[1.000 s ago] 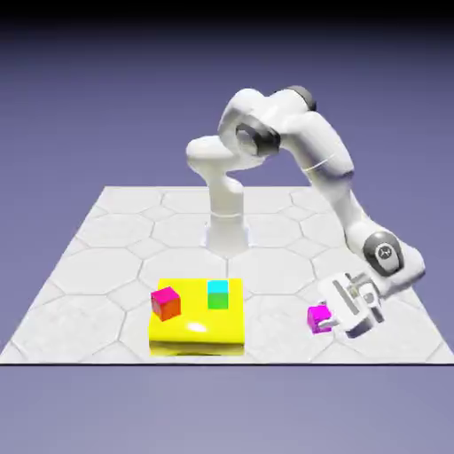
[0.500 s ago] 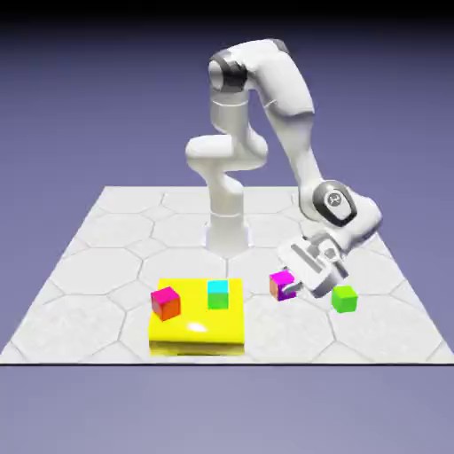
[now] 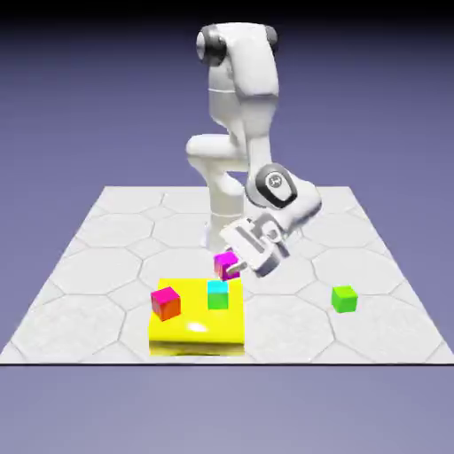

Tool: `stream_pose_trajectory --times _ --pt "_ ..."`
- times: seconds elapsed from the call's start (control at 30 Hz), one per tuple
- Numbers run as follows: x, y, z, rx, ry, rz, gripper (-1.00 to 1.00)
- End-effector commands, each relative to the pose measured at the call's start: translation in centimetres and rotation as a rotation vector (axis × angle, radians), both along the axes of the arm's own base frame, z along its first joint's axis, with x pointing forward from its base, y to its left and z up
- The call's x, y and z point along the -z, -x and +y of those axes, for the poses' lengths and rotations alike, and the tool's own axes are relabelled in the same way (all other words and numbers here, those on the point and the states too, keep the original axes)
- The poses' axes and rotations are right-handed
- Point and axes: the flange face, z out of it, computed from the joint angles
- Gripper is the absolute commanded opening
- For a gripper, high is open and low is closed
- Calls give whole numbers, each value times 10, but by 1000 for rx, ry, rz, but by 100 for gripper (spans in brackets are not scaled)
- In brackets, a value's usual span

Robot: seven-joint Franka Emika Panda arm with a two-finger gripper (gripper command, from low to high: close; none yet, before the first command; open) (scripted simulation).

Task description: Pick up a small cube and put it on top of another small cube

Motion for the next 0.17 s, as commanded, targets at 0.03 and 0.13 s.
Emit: stream_pose_trajectory --times 0.03,0.13 --pt "0 0 1 -6 0 -2 100" --pt "-28 10 26 -5 1 -2 100"
